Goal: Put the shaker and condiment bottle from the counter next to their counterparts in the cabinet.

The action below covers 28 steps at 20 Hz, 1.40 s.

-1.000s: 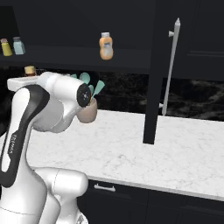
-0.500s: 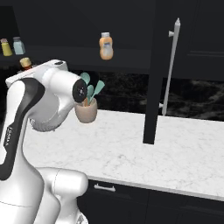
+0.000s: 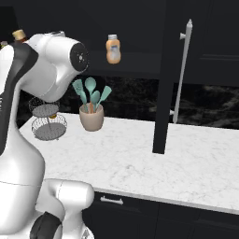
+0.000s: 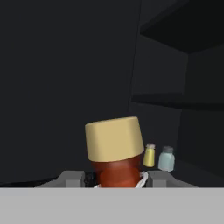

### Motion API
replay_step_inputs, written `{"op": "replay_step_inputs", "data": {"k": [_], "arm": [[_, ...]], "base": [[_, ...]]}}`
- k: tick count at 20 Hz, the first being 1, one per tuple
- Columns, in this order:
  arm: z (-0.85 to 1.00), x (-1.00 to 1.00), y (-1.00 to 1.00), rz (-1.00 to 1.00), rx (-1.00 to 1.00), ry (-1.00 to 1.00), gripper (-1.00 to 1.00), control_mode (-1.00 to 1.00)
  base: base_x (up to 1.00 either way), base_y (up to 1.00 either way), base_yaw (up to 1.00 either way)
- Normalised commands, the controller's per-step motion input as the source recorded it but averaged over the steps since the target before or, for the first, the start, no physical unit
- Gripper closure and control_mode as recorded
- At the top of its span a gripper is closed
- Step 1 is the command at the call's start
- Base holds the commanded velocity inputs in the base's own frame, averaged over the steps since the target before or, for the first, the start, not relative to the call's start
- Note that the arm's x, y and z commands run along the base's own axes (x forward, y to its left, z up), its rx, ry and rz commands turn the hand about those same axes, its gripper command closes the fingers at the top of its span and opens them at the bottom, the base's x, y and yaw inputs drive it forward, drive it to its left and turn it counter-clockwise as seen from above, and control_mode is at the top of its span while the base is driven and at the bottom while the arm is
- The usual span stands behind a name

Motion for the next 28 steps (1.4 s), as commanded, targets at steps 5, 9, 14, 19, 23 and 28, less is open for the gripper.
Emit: {"op": "replay_step_inputs", "data": {"k": [5, 9, 14, 19, 23, 28], "arm": [[0.32, 0.0, 0.0, -0.32, -0.11, -0.08, 1.0, -1.0], [-0.02, 0.0, 0.0, -0.51, -0.01, -0.04, 1.0, -1.0], [-0.18, 0.2, -0.32, -0.59, 0.07, -0.03, 1.0, -1.0], [0.01, 0.21, -0.66, -0.2, 0.35, 0.02, 1.0, -1.0], [0.0, 0.13, -0.77, -0.27, 0.39, -0.19, 1.0, -1.0], [0.0, 0.08, -0.02, -0.14, 0.01, -0.1, 1.0, -1.0]], "base": [[0.0, 0.0, 0.0], [0.0, 0.0, 0.0], [0.0, 0.0, 0.0], [0.0, 0.0, 0.0], [0.0, 0.0, 0.0], [0.0, 0.0, 0.0]]}}
